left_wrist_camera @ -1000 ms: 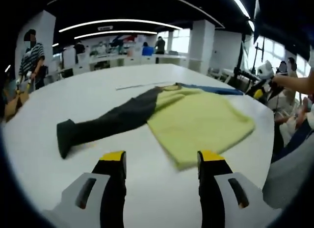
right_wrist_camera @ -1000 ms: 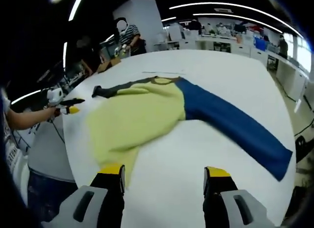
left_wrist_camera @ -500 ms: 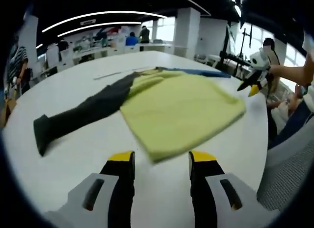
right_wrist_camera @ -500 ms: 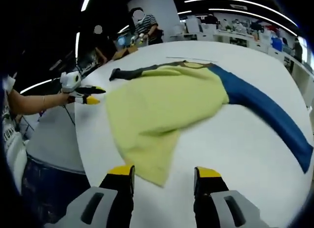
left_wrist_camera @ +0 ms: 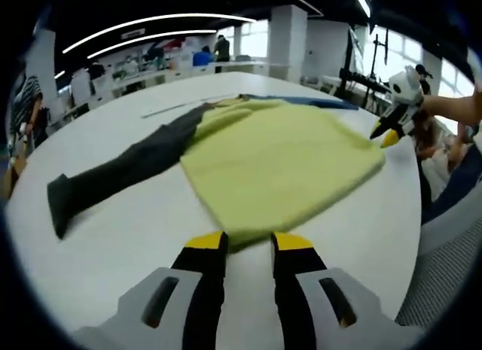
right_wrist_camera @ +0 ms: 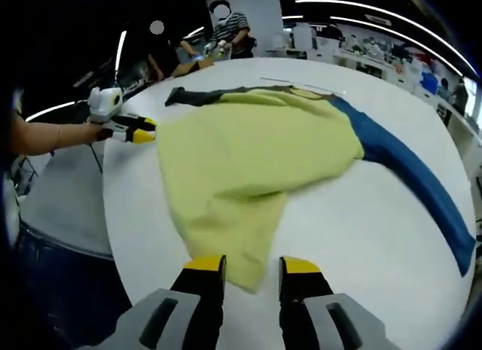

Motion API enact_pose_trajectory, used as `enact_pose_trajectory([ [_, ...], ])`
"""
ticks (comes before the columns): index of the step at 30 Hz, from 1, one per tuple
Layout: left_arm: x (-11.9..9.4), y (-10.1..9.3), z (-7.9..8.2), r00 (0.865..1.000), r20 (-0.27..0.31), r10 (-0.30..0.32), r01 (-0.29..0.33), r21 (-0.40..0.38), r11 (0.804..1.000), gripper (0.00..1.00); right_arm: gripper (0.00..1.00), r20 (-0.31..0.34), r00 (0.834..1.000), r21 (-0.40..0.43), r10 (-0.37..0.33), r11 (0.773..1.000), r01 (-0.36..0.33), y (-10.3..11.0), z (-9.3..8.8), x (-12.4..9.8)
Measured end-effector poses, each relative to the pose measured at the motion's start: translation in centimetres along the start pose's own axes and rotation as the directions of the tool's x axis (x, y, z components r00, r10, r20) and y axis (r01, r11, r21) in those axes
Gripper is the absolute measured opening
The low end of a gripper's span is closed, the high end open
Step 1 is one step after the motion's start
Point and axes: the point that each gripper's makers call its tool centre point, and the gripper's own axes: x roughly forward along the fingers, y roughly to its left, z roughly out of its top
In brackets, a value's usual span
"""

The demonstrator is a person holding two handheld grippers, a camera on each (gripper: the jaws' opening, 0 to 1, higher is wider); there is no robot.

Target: Fold the garment on the visible template until the final outline fits inside the template.

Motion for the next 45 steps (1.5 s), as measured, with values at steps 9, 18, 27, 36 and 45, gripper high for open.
enact_pose_trajectory([
  [9,0.2,-0.1,0.6,1.0,0.015,0.011,-0.01,-0.055,0.998,0.03,0.06,-0.03,0.999,-0.058,-0.042,0.998,0.041,-0.2,-0.2,0.5],
  [18,0.4,-0.5,1.9,1.0,0.021,-0.001,0.003,-0.064,0.998,0.0,0.04,-0.016,0.998,-0.061,-0.059,0.996,0.058,-0.2,-0.1,0.5],
  [27,0.3,-0.7,5.4,0.995,0.095,0.008,0.004,-0.13,0.991,0.0,0.0,-0.007,0.997,-0.061,-0.074,0.995,0.073,-0.3,-0.2,0.5],
  [36,2.7,-2.2,10.3,0.987,0.156,-0.041,0.057,-0.098,0.994,0.0,0.0,-0.006,0.997,-0.074,-0.083,0.994,0.082,-0.3,-0.2,0.5],
  [45,6.7,-3.3,12.5,0.986,0.154,-0.064,0.074,-0.055,0.996,0.0,0.0,-0.004,0.996,-0.087,-0.091,0.992,0.09,-0.3,-0.2,0.6],
])
